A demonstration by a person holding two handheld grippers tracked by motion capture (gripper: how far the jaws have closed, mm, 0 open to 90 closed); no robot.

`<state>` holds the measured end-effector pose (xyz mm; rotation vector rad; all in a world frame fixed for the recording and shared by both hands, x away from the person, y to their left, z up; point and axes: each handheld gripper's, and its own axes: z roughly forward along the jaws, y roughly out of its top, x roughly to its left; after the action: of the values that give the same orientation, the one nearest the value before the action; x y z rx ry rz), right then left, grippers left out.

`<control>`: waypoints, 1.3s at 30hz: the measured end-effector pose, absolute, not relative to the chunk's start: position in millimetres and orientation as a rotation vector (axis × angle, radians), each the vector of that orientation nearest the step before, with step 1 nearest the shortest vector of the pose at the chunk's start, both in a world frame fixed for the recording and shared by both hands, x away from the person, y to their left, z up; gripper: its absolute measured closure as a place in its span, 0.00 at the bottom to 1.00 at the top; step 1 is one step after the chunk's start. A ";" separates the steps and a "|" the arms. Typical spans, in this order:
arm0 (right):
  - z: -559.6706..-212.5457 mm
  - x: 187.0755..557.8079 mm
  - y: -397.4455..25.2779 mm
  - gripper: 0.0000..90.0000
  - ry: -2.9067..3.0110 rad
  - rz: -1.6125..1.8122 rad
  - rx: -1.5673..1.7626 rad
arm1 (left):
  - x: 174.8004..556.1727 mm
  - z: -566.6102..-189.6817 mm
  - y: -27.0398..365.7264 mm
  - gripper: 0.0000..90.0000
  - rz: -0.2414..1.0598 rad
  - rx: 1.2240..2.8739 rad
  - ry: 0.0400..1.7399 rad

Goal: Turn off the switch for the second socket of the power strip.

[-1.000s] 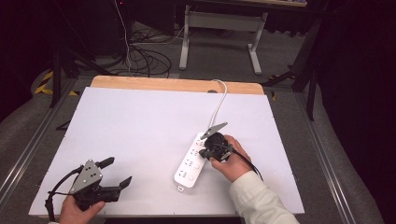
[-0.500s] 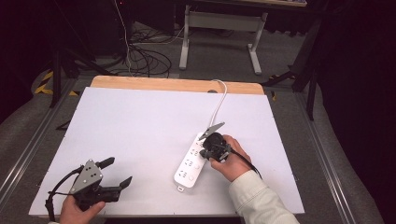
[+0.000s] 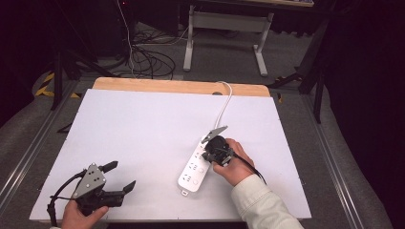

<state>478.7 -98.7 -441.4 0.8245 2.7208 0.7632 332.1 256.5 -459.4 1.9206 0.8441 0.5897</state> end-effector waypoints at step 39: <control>-396.2 460.4 -119.4 0.86 2.571 1.063 0.748 | 332.4 -458.6 257.5 0.17 0.597 1.914 0.845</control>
<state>460.4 -119.4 -396.2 0.7478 2.5713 1.0629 332.4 257.5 -458.6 1.9144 0.8446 0.5967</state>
